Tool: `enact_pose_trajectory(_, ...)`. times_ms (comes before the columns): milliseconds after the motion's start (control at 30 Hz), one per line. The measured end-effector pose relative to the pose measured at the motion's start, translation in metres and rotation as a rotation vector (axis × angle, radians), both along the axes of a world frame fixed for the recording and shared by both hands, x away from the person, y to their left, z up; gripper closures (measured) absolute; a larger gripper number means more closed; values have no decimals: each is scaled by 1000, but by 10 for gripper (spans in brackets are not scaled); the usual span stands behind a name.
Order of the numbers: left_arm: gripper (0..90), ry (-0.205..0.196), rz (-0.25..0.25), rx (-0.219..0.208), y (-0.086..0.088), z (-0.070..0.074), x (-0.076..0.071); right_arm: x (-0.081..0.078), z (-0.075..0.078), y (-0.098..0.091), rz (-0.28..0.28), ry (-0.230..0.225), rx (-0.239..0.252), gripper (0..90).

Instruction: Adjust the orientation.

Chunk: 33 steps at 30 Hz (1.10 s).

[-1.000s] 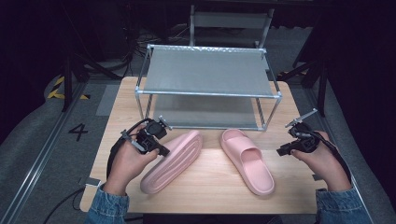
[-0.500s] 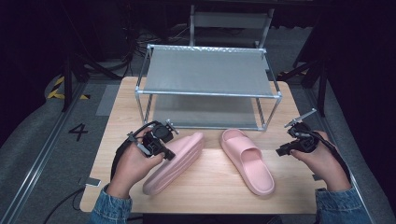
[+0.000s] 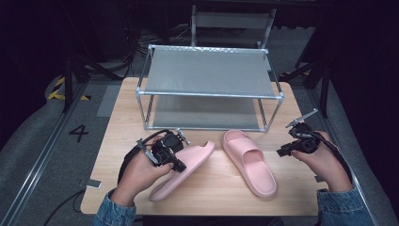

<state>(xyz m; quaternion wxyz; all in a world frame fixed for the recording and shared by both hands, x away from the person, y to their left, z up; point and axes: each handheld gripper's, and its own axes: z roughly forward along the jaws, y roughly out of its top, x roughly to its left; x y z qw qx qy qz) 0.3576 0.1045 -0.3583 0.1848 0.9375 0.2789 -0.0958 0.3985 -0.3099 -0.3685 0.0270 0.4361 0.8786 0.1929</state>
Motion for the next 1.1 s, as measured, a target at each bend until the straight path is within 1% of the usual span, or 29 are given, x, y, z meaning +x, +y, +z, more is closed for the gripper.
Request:
enact_pose_trajectory(33, 855, 9, -18, 1, -5, -2, -3, 0, 1, 1, 5, -6, 2, 674)
enact_pose_trajectory(67, 857, 9, -18, 1, -5, -2, -3, 0, 1, 1, 5, -6, 2, 674)
enact_pose_trajectory(100, 857, 20, -26, -3, -9, -4, -4, 1, 1, 2, 9, -8, 6, 673)
enact_pose_trajectory(233, 869, 57, -99, -5, -25, -14, -13, 2, 2, 7, 23, -13, 7, 670)
enact_pose_trajectory(267, 869, 66, -118, 7, -31, -16, -16, 3, 2, 8, 27, -14, 8, 669)
enact_pose_trajectory(300, 868, 70, -124, 8, -34, -18, -18, 3, 2, 9, 35, -13, 11, 669)
enact_pose_trajectory(367, 863, 87, -153, 22, -41, -22, -21, 3, 2, 10, 38, -13, 14, 668)
enact_pose_trajectory(400, 863, 108, -160, 33, -45, -26, -23, 4, 3, 10, 40, -14, 14, 668)
enact_pose_trajectory(433, 868, 132, -189, 43, -51, -32, -25, 4, 3, 10, 44, -14, 20, 665)
enact_pose_trajectory(467, 866, 148, -202, 51, -54, -36, -27, 4, 3, 10, 45, -13, 23, 664)
enact_pose_trajectory(500, 861, 148, -202, 51, -54, -36, -27, 4, 3, 10, 45, -13, 23, 664)
enact_pose_trajectory(533, 861, 158, -218, 61, -58, -40, -29, 4, 3, 10, 46, -14, 30, 663)
enact_pose_trajectory(567, 850, 163, -224, 65, -59, -41, -30, 4, 4, 9, 50, -18, 32, 663)
enact_pose_trajectory(633, 821, 164, -240, 71, -62, -40, -33, 4, 5, 8, 48, -20, 43, 662)
enact_pose_trajectory(667, 791, 143, -234, 81, -63, -38, -37, 3, 6, 7, 47, -18, 46, 662)
enact_pose_trajectory(700, 759, 134, -239, 92, -63, -36, -38, 4, 6, 6, 46, -18, 49, 662)
enact_pose_trajectory(733, 746, 129, -244, 99, -64, -34, -40, 4, 6, 6, 45, -18, 49, 661)
enact_pose_trajectory(800, 700, 130, -249, 91, -64, -30, -43, 4, 6, 4, 39, -19, 52, 661)
enact_pose_trajectory(833, 700, 129, -241, 91, -63, -28, -44, 4, 6, 4, 39, -19, 52, 661)
enact_pose_trajectory(867, 693, 120, -230, 88, -60, -26, -44, 4, 6, 4, 39, -22, 48, 660)
enact_pose_trajectory(900, 676, 116, -207, 85, -55, -23, -43, 3, 7, 4, 40, -23, 51, 659)
enact_pose_trajectory(967, 617, 91, -148, 83, -47, -20, -41, 3, 8, 3, 37, -24, 56, 658)
enact_pose_trajectory(1000, 592, 91, -148, 83, -47, -20, -41, 3, 8, 3, 37, -24, 56, 658)
enact_pose_trajectory(1033, 565, 79, -127, 83, -45, -19, -40, 4, 7, 3, 35, -25, 54, 657)
enact_pose_trajectory(1067, 565, 75, -102, 83, -42, -19, -39, 4, 7, 3, 35, -25, 54, 657)
enact_pose_trajectory(1100, 563, 77, -90, 86, -41, -19, -38, 4, 7, 3, 35, -24, 54, 656)
